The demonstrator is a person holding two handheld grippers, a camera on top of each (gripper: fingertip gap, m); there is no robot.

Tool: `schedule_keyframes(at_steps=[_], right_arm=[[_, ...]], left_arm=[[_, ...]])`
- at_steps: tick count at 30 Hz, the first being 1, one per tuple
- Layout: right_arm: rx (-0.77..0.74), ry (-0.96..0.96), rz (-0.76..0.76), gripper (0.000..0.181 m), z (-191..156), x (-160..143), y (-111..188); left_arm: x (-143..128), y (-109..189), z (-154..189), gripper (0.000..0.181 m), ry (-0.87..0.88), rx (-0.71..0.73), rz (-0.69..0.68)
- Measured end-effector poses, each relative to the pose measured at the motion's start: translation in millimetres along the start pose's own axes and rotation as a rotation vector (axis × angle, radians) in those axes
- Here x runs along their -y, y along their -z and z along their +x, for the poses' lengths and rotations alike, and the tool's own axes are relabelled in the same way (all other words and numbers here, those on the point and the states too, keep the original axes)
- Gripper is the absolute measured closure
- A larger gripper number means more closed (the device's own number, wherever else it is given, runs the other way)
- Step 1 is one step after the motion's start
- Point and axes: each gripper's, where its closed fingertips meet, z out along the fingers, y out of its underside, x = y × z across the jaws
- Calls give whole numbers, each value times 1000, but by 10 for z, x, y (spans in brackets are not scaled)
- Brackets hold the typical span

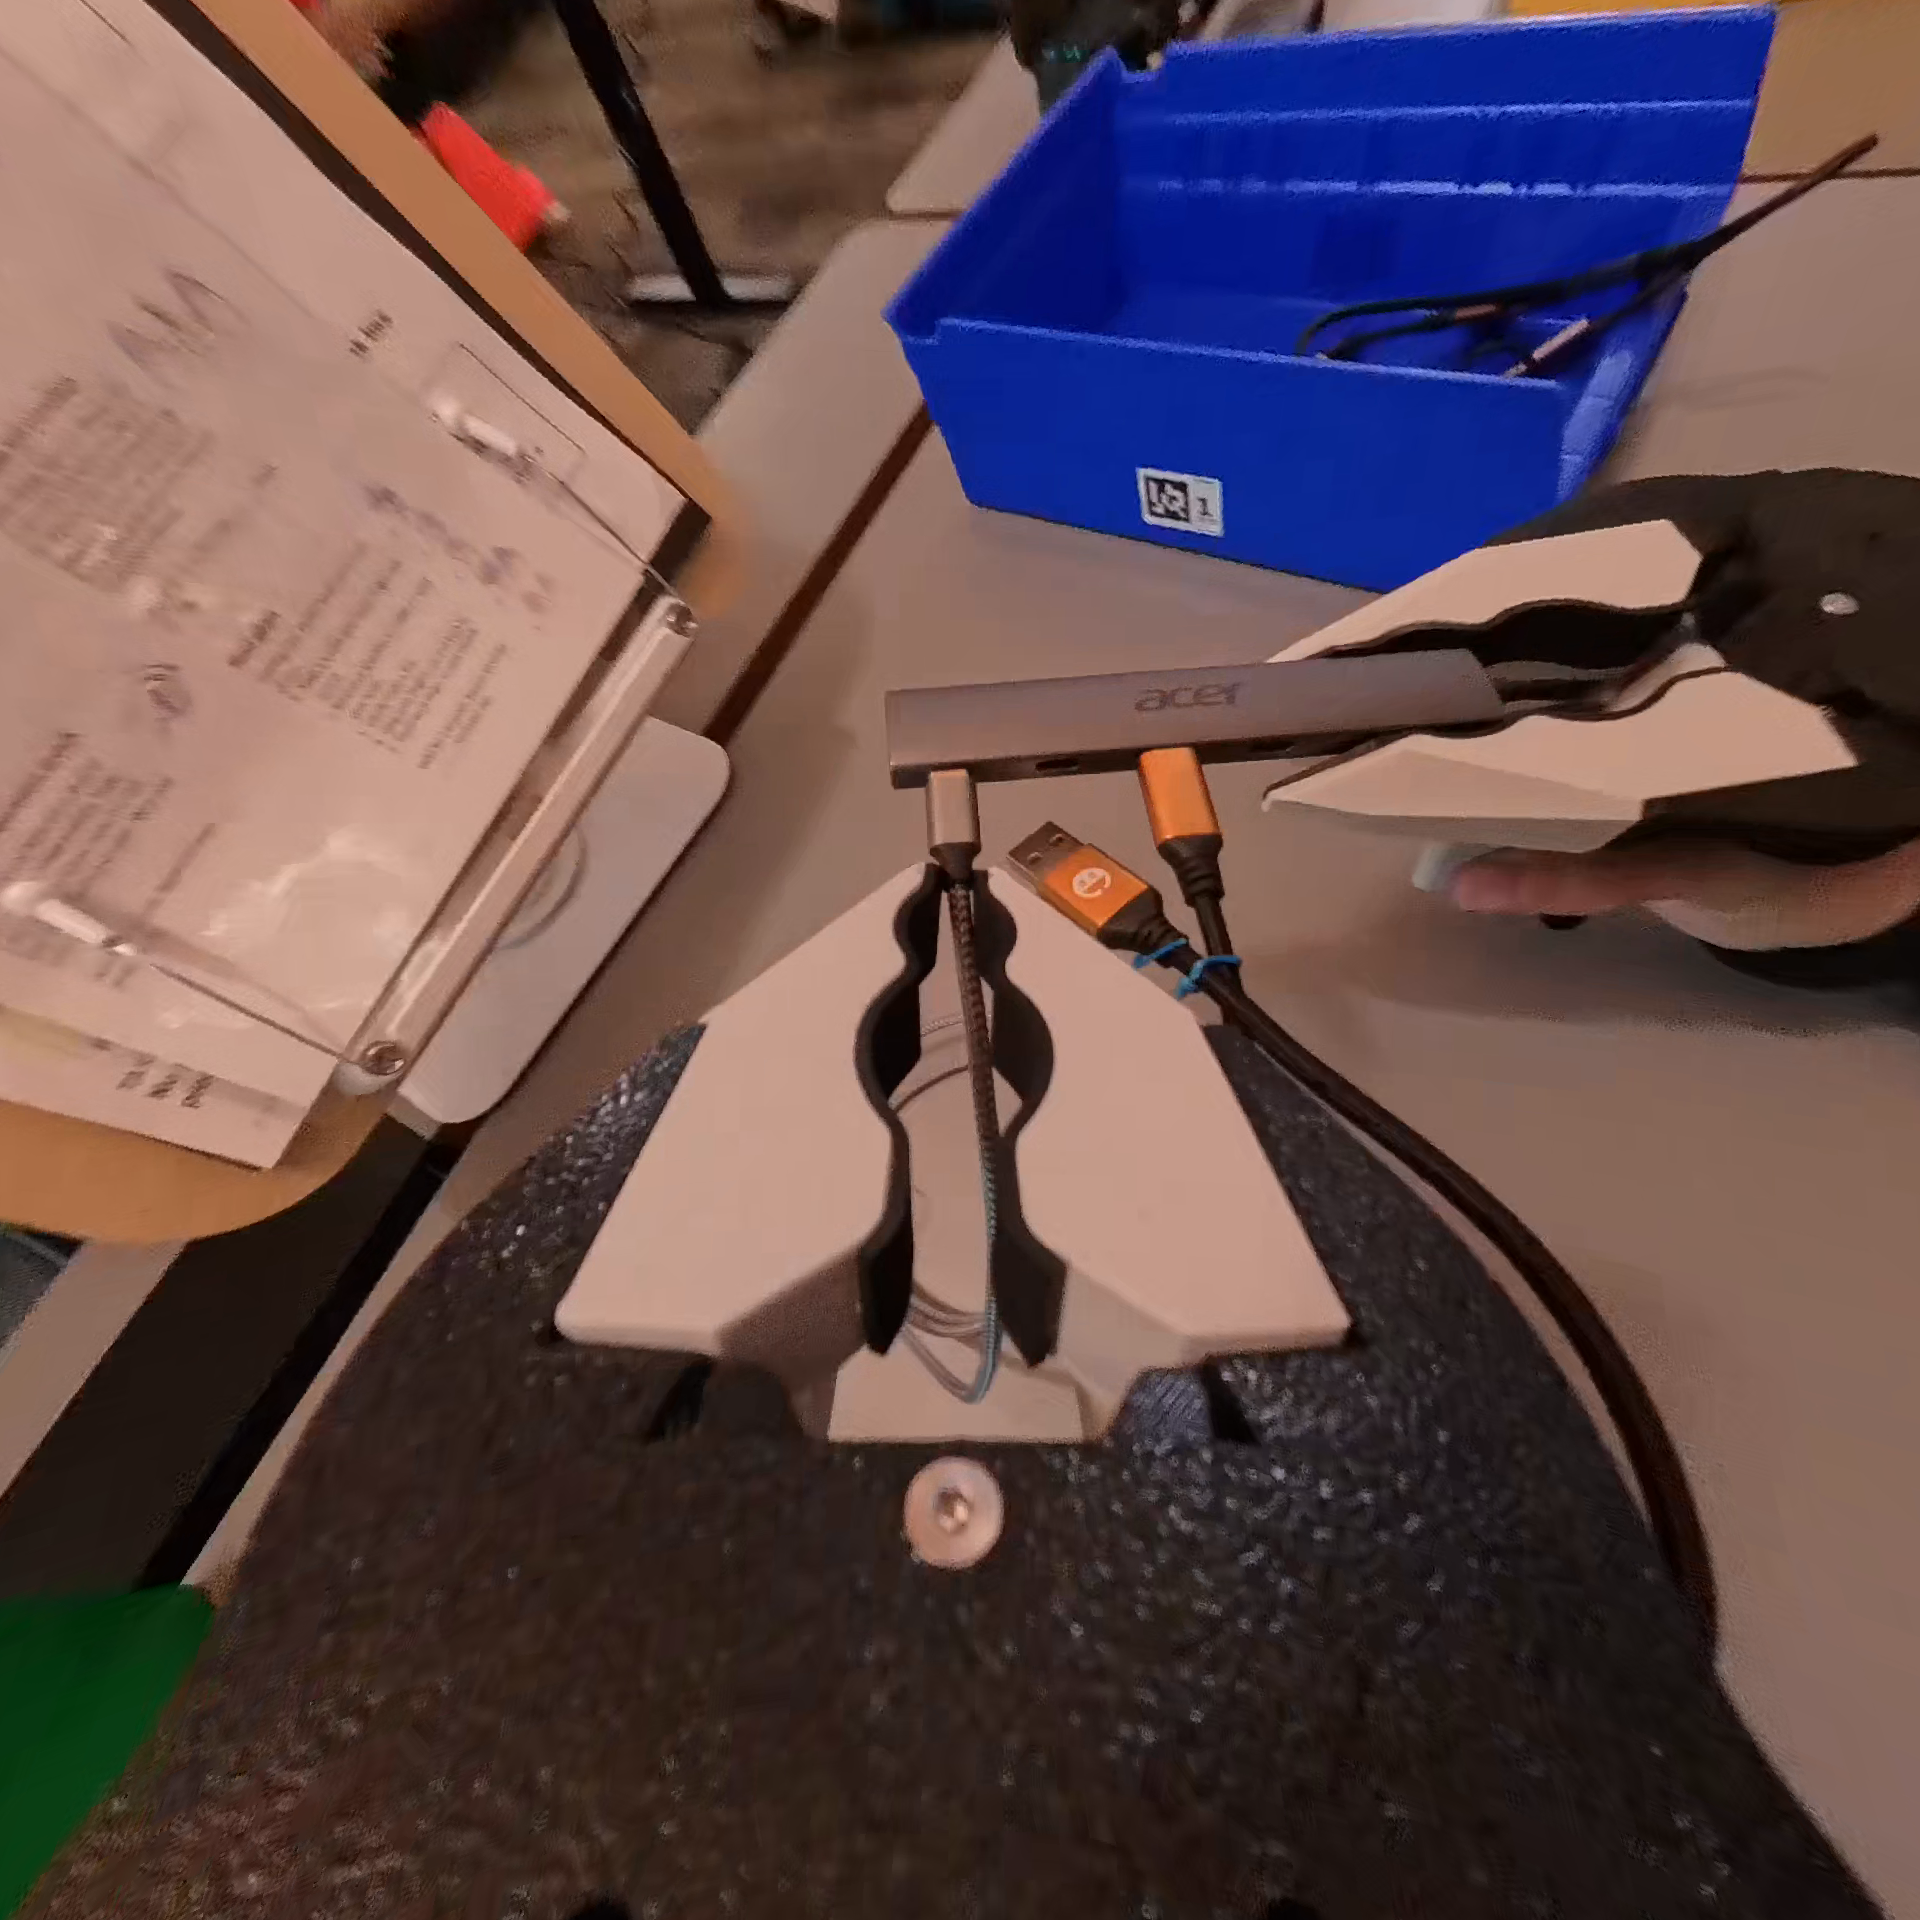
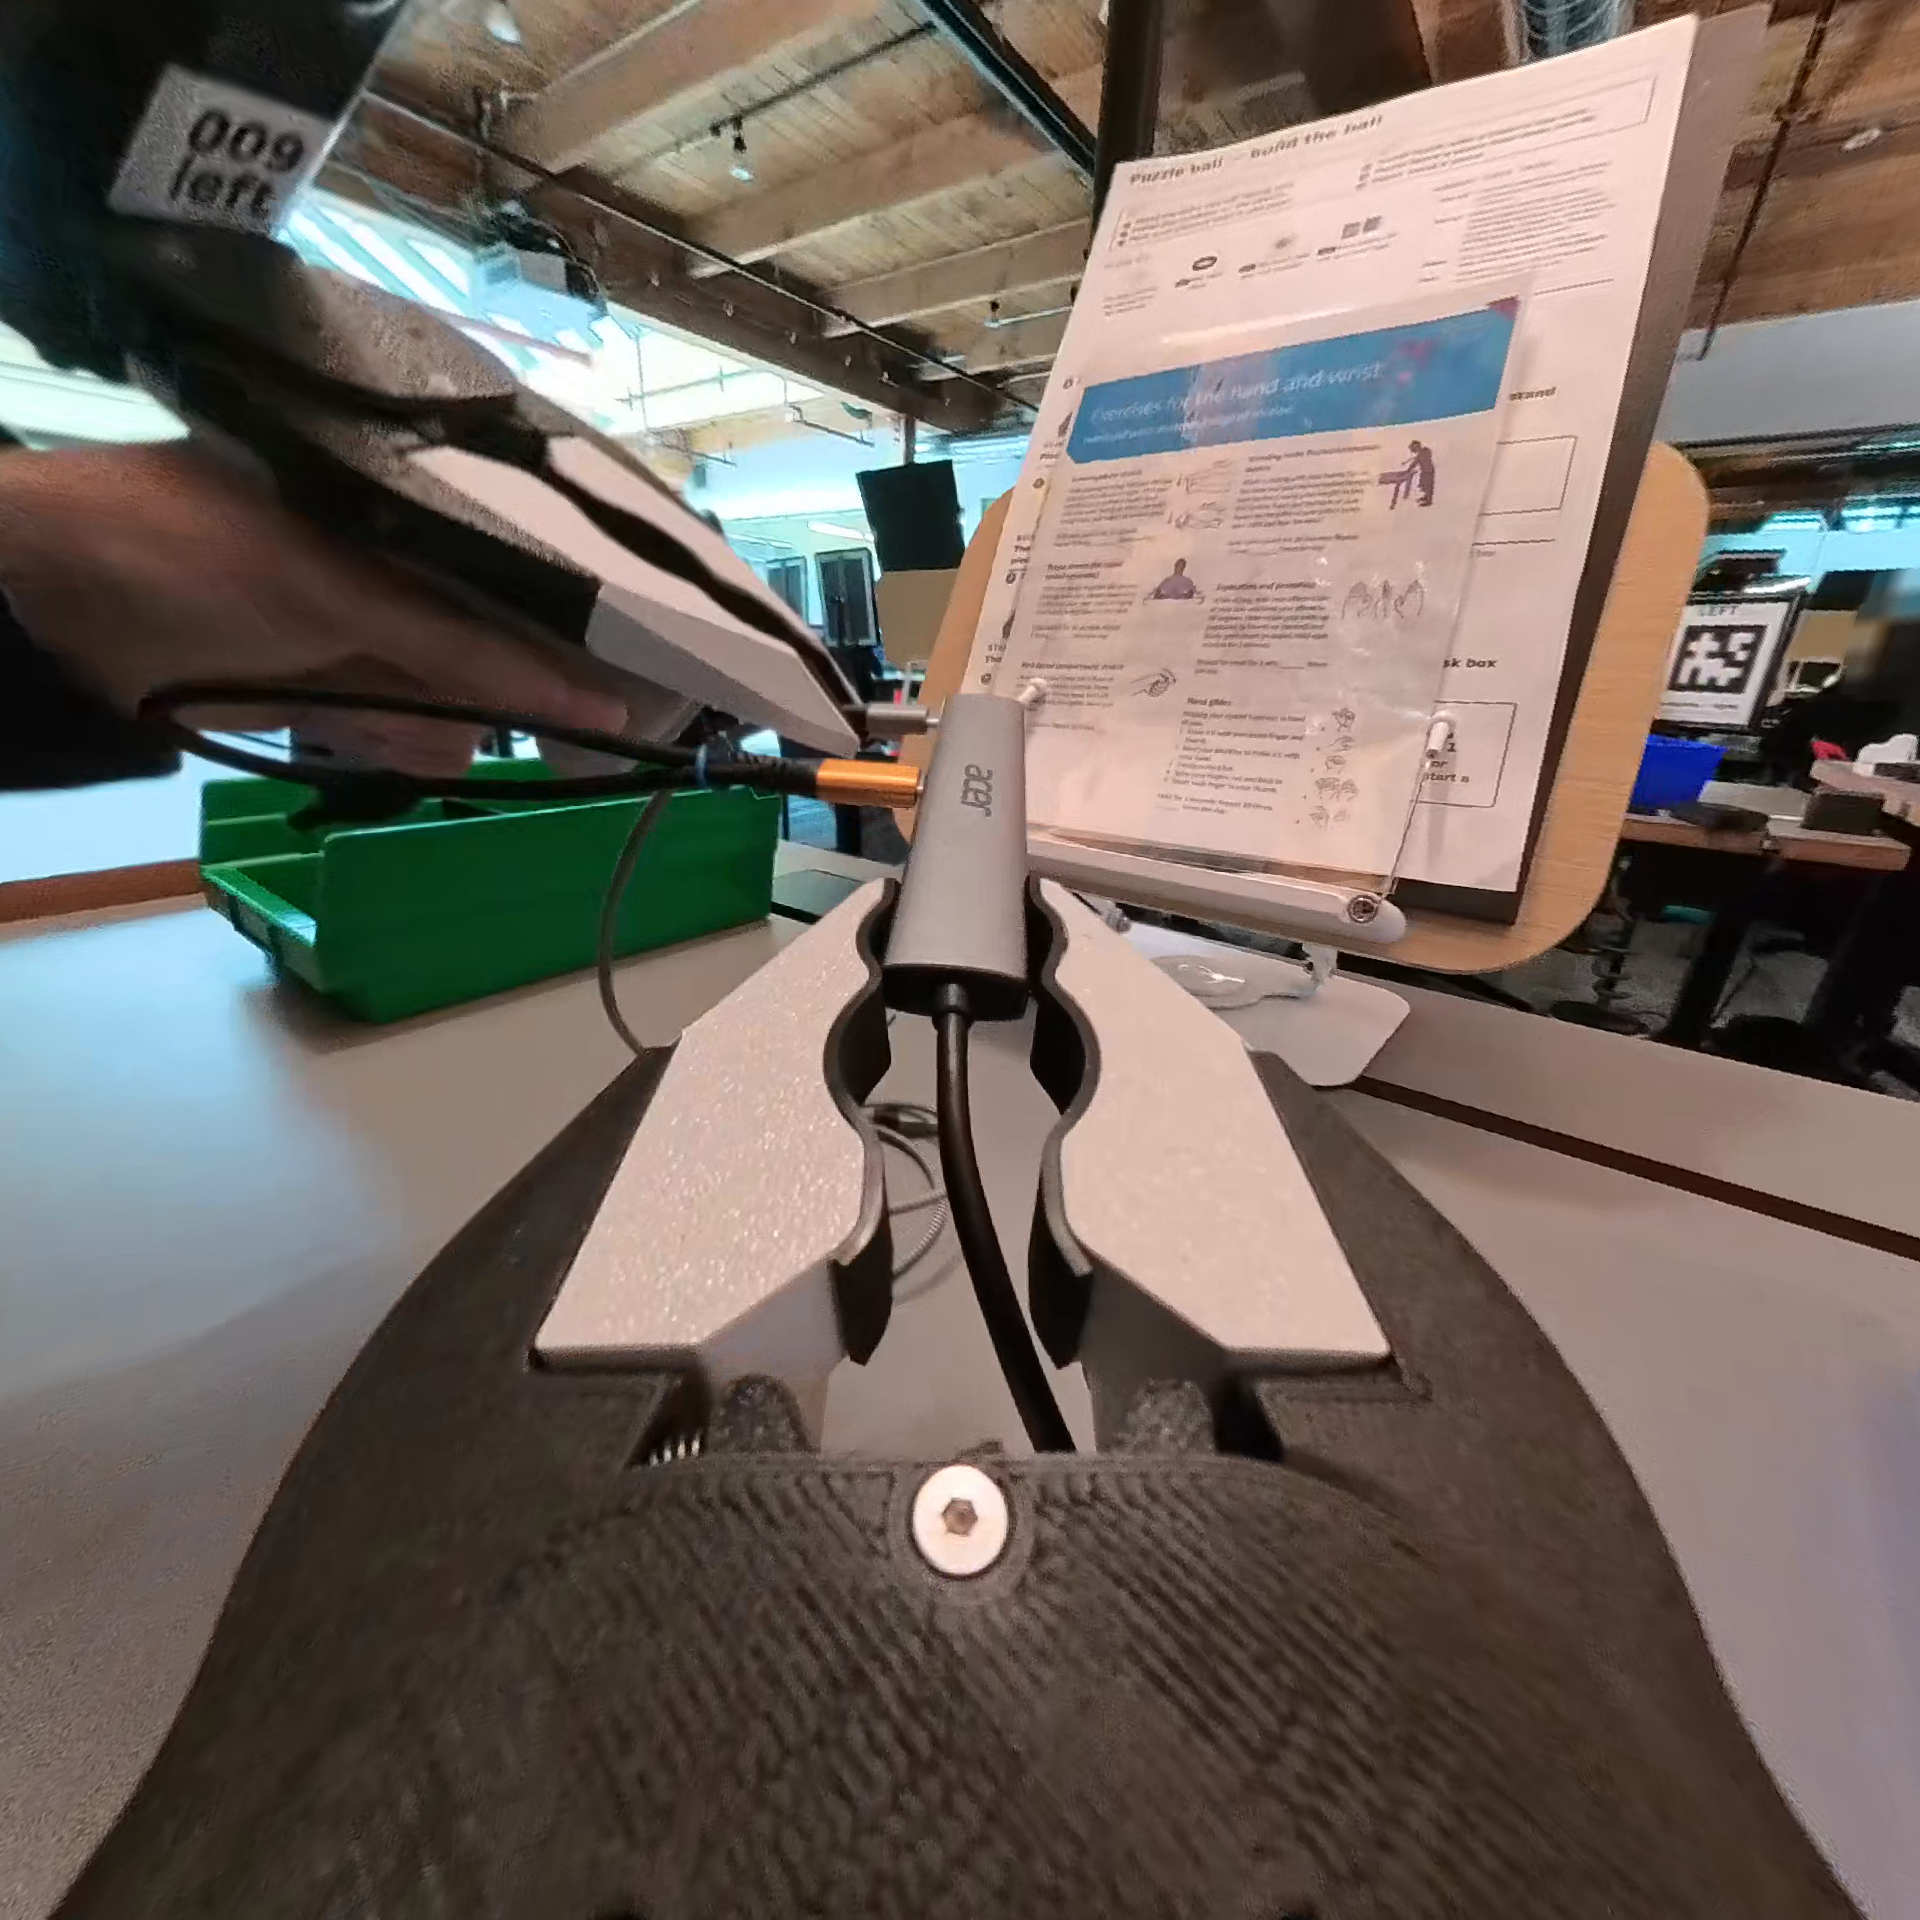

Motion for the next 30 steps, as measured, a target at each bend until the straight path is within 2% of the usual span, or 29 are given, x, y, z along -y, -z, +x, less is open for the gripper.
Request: schedule_keyframes(at_steps=[7,8,15,23,30], right_arm=[[27,-11,16,159,-54,11,-7],[35,-22,15,159,-57,8,-8],[86,-48,2,158,-82,-51,-10],[48,-23,22,159,-91,-17,-15],[9,-86,67,160,-30,-15,-19]], left_arm=[[-1,63,-30,172,79,102,162],[2,68,-14,178,78,96,176],[-47,45,-9,178,15,166,139],[-80,30,-4,178,101,154,119],[-102,14,18,178,187,143,99]])
